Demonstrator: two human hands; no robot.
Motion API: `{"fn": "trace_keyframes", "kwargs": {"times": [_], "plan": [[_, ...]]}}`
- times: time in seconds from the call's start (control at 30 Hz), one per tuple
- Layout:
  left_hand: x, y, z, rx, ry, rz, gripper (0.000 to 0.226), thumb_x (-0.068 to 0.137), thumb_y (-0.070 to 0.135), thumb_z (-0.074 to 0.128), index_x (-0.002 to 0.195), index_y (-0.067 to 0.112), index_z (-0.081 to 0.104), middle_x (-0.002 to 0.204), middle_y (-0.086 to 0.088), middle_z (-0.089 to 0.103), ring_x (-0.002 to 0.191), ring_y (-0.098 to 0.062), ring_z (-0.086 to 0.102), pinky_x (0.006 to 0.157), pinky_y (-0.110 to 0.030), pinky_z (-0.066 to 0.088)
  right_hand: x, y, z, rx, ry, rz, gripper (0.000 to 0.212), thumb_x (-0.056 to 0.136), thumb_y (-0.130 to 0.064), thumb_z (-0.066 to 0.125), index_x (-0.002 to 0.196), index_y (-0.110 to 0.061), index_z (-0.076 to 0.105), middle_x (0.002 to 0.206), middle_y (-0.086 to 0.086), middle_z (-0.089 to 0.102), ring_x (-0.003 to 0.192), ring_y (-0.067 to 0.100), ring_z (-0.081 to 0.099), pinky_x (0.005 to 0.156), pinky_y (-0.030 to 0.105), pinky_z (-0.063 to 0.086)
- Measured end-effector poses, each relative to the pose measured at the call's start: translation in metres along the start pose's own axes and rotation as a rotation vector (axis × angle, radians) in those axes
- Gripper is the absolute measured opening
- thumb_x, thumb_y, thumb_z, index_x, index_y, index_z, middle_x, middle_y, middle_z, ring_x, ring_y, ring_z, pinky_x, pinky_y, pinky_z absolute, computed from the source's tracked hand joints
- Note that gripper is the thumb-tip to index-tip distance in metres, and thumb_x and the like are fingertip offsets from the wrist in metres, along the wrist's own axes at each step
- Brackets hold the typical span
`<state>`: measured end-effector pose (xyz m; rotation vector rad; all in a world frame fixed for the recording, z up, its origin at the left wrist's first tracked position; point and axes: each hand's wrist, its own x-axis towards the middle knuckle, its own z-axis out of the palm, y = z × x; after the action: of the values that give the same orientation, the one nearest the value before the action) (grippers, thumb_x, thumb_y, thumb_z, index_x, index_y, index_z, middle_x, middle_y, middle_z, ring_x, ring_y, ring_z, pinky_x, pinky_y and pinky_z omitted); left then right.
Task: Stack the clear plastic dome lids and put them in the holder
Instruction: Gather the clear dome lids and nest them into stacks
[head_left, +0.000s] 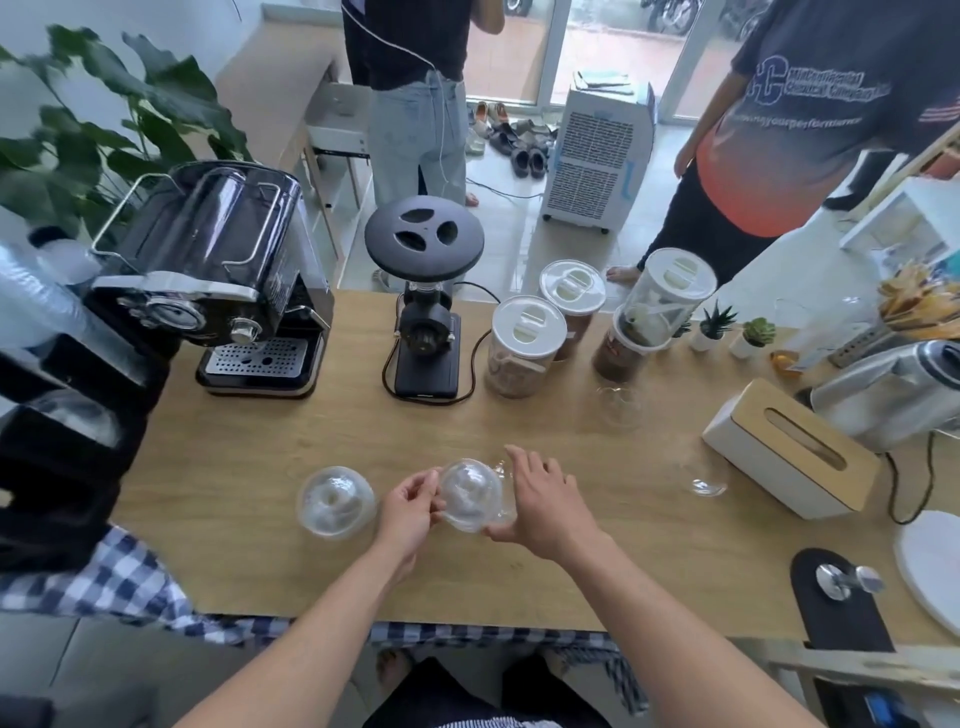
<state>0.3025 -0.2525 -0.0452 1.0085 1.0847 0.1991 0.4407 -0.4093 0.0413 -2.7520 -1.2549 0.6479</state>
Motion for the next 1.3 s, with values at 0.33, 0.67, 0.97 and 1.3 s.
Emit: {"fn": "trace_keyframes", "kwargs": {"times": [0.33,0.67,0.97,1.3], "plan": [[0.004,0.000,0.009,0.264,0.035,0.087,0.016,0.111,0.035,0.067,0.120,0.024,0.074,0.110,0.004,0.081,0.092,-0.017,0.078,0.080,-0.034,0.065,0.007,-0.020,0.010,0.128,-0.014,0.013,0.097,0.082,-0.062,0.086,0.156,-0.023,0.036,0.146,0.004,0.045,0.128,0.026,0.055,0.105,0.048,0.049],[0.010,0.011,-0.001,0.318,-0.089,0.027,0.016,0.113,0.029,0.065,0.121,0.023,0.078,0.118,-0.003,0.082,0.101,-0.017,0.079,0.077,-0.026,0.065,0.016,-0.023,0.018,0.056,-0.042,0.042,0.098,0.081,-0.051,0.090,0.160,-0.034,0.036,0.147,0.008,0.039,0.132,0.028,0.046,0.105,0.051,0.051],[0.010,0.017,0.009,0.341,-0.179,-0.027,0.021,0.115,0.025,0.062,0.129,0.018,0.075,0.119,-0.004,0.083,0.097,-0.019,0.080,0.084,-0.030,0.067,0.013,-0.007,0.023,0.004,-0.014,0.042,0.104,0.081,-0.040,0.093,0.164,-0.040,0.031,0.149,0.008,0.036,0.133,0.029,0.046,0.103,0.047,0.051],[0.003,0.056,0.038,0.584,-0.059,0.220,0.019,0.114,0.030,0.058,0.127,0.029,0.073,0.121,0.007,0.077,0.113,-0.017,0.073,0.103,-0.046,0.063,0.004,0.049,0.002,0.072,0.052,0.081,0.127,0.075,-0.089,0.074,0.172,-0.028,0.018,0.154,0.011,0.039,0.138,0.030,0.043,0.105,0.049,0.051]]}}
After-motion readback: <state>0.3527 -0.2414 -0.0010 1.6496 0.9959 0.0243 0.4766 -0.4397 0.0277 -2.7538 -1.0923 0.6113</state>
